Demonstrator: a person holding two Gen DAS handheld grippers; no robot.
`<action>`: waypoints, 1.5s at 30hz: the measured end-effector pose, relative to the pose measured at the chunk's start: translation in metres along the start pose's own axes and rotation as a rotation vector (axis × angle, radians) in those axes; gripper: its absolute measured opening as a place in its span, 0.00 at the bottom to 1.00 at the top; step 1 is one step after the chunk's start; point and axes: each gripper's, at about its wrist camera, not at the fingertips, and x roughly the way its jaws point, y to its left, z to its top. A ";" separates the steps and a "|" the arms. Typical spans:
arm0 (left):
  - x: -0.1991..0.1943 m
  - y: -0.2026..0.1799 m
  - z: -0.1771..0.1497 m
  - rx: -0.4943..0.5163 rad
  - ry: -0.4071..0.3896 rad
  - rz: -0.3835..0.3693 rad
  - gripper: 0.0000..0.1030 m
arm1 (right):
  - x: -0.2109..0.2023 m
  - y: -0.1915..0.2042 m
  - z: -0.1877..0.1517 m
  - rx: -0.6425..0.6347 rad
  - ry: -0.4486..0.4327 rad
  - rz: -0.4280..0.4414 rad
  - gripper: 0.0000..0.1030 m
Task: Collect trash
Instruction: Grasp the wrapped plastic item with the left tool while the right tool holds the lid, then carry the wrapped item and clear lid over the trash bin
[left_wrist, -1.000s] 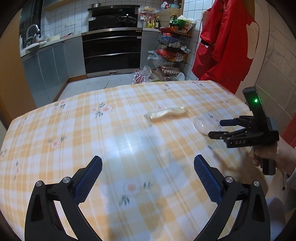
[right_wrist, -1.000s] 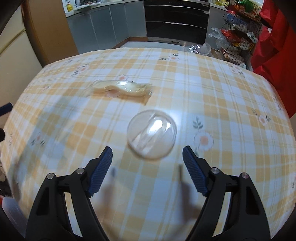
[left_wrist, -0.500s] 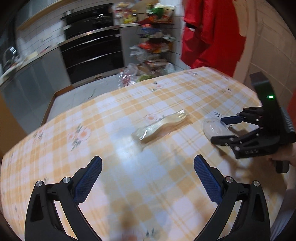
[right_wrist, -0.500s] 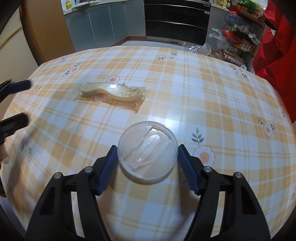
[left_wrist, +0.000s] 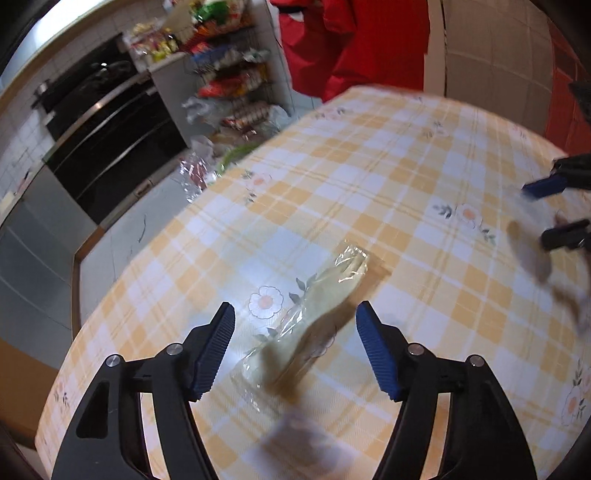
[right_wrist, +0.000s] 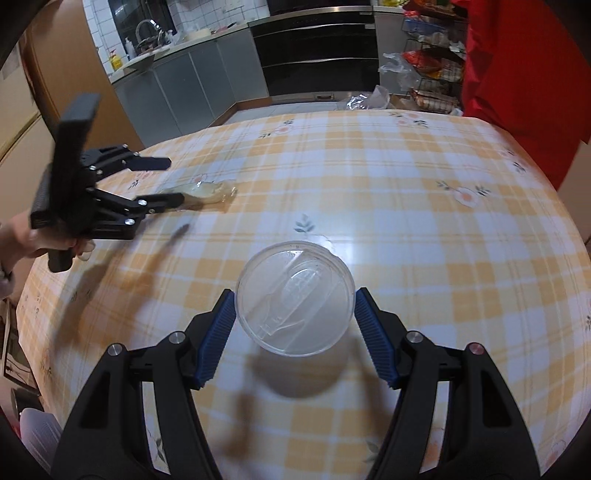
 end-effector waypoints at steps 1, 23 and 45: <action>0.004 -0.002 0.001 0.020 0.016 -0.004 0.65 | -0.002 -0.001 -0.002 0.006 -0.004 0.003 0.65; -0.110 -0.011 -0.082 -0.273 0.109 0.028 0.13 | -0.087 0.060 -0.053 0.075 -0.066 0.123 0.65; -0.352 -0.132 -0.158 -0.369 -0.088 -0.012 0.13 | -0.213 0.151 -0.111 -0.002 -0.161 0.210 0.65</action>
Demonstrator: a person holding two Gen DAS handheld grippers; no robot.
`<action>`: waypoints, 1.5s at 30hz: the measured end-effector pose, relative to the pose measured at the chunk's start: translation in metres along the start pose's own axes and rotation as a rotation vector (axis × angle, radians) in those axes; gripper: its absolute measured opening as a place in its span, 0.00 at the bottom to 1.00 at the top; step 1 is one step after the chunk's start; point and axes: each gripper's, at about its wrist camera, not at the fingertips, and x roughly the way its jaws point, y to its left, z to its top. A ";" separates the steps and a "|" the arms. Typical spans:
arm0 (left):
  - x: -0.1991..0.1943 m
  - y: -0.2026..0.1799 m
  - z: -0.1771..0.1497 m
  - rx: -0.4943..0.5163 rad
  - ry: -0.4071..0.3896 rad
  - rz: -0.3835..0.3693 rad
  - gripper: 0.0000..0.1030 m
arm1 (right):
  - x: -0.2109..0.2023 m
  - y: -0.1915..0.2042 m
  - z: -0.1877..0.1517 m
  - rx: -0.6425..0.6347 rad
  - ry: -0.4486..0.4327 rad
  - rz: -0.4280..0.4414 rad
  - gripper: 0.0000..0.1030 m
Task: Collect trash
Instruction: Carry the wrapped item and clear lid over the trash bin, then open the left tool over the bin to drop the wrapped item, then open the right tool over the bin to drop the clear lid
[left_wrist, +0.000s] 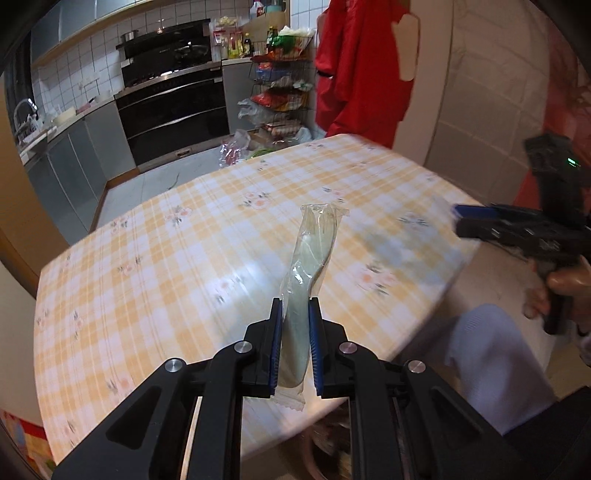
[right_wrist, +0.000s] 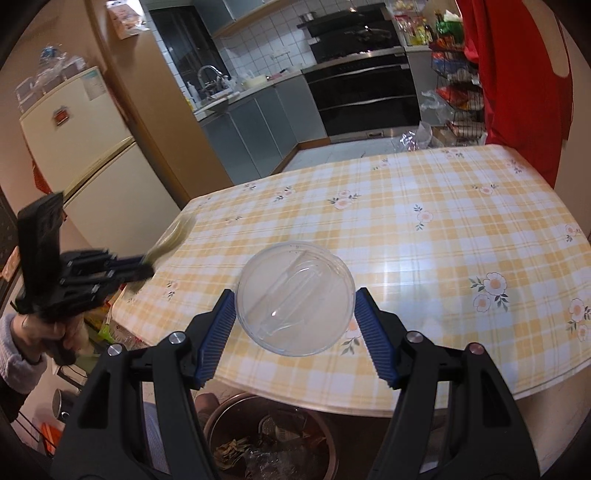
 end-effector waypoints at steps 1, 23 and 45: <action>-0.007 -0.004 -0.007 -0.005 -0.003 -0.005 0.13 | -0.004 0.005 -0.003 -0.011 0.001 -0.003 0.65; -0.037 -0.056 -0.133 -0.192 -0.029 -0.080 0.67 | -0.030 0.065 -0.059 -0.144 0.062 -0.014 0.65; -0.103 -0.020 -0.140 -0.395 -0.235 0.264 0.94 | 0.018 0.116 -0.088 -0.255 0.187 0.040 0.79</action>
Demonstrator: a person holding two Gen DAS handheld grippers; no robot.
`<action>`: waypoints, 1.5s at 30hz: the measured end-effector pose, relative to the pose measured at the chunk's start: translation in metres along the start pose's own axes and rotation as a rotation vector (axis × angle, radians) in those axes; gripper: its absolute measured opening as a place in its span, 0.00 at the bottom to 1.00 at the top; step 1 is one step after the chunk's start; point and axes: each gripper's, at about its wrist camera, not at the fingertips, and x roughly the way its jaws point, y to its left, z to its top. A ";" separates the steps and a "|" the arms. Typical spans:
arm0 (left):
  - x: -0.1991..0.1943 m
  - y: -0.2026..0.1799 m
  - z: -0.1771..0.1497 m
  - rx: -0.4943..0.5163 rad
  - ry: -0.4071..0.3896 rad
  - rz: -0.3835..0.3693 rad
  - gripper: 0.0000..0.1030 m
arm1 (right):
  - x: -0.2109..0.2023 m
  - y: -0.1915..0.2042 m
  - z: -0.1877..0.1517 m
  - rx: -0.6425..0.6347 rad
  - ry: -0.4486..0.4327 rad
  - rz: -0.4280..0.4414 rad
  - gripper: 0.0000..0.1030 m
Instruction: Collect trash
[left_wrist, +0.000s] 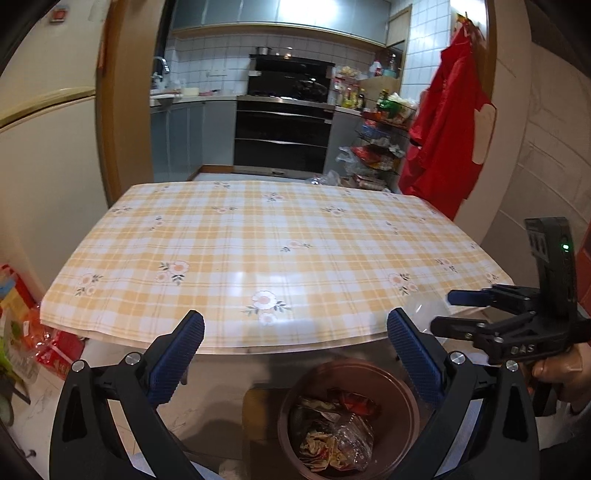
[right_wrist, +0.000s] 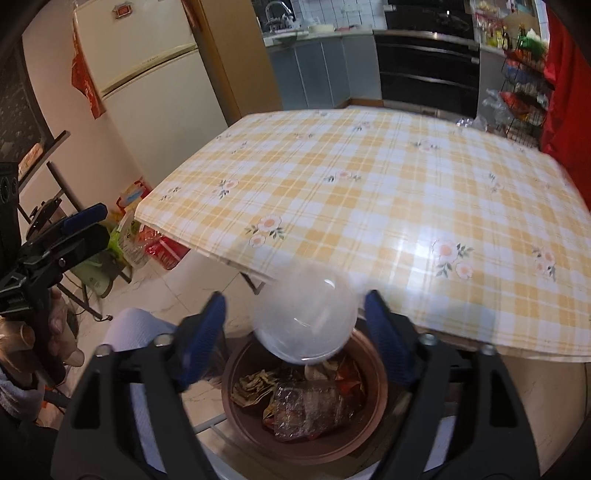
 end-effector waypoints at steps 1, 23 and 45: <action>-0.002 0.001 0.000 -0.006 -0.004 0.002 0.94 | -0.002 0.000 0.002 -0.002 -0.006 -0.008 0.81; -0.055 -0.042 0.038 0.107 -0.112 0.051 0.94 | -0.123 0.021 0.042 -0.086 -0.289 -0.284 0.94; -0.096 -0.060 0.069 0.169 -0.255 0.076 0.94 | -0.174 0.013 0.047 -0.002 -0.411 -0.298 0.94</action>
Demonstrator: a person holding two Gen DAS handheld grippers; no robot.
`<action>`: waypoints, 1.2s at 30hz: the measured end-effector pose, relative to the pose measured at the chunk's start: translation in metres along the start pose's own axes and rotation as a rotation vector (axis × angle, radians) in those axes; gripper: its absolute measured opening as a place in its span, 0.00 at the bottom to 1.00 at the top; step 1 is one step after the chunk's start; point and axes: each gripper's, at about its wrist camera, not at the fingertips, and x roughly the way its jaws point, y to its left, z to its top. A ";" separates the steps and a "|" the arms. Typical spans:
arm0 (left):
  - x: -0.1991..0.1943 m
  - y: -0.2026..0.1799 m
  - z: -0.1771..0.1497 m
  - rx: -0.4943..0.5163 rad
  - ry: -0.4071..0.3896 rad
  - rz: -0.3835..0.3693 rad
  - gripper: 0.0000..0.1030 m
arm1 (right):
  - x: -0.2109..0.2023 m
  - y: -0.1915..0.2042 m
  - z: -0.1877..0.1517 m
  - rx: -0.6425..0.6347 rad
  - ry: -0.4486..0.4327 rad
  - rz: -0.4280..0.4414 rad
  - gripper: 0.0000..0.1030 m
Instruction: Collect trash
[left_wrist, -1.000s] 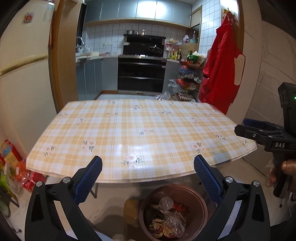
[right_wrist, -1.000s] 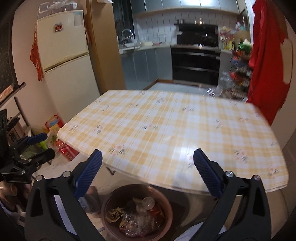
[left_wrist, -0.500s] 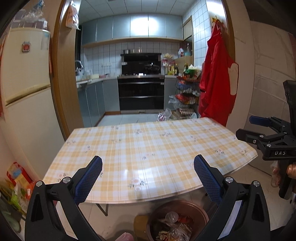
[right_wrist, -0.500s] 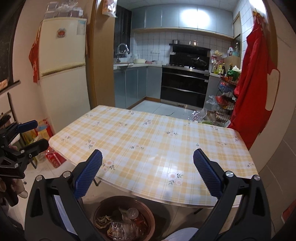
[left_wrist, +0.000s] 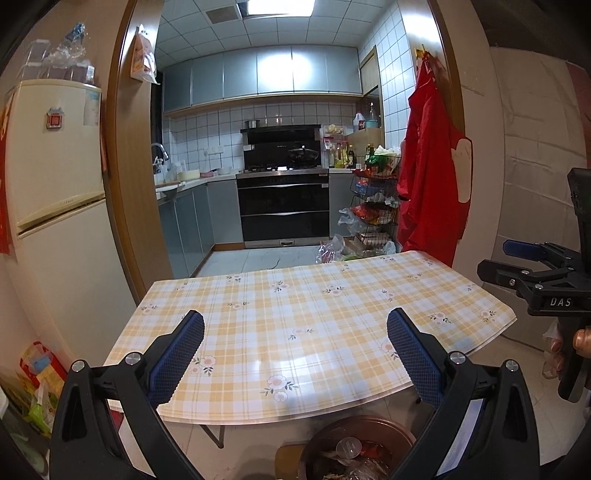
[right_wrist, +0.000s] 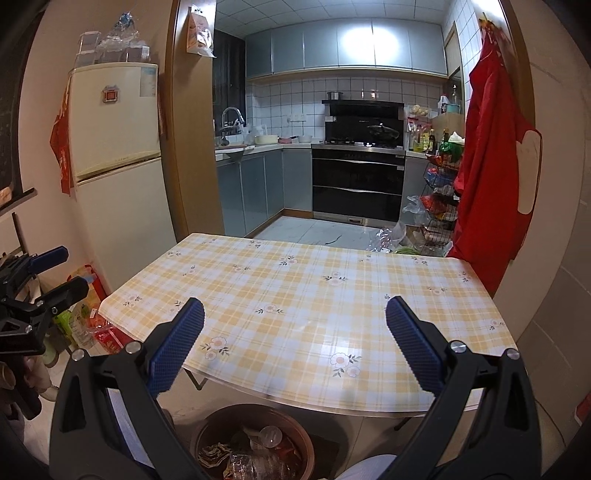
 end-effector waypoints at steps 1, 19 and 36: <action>0.000 0.000 0.001 0.002 -0.002 0.002 0.94 | 0.000 0.000 0.000 0.002 0.001 -0.001 0.94; 0.000 0.001 0.002 0.000 0.003 0.006 0.94 | 0.003 0.000 -0.003 0.011 0.019 -0.013 0.94; 0.001 0.000 0.001 0.009 0.004 0.016 0.94 | 0.005 -0.003 -0.003 0.014 0.026 -0.026 0.94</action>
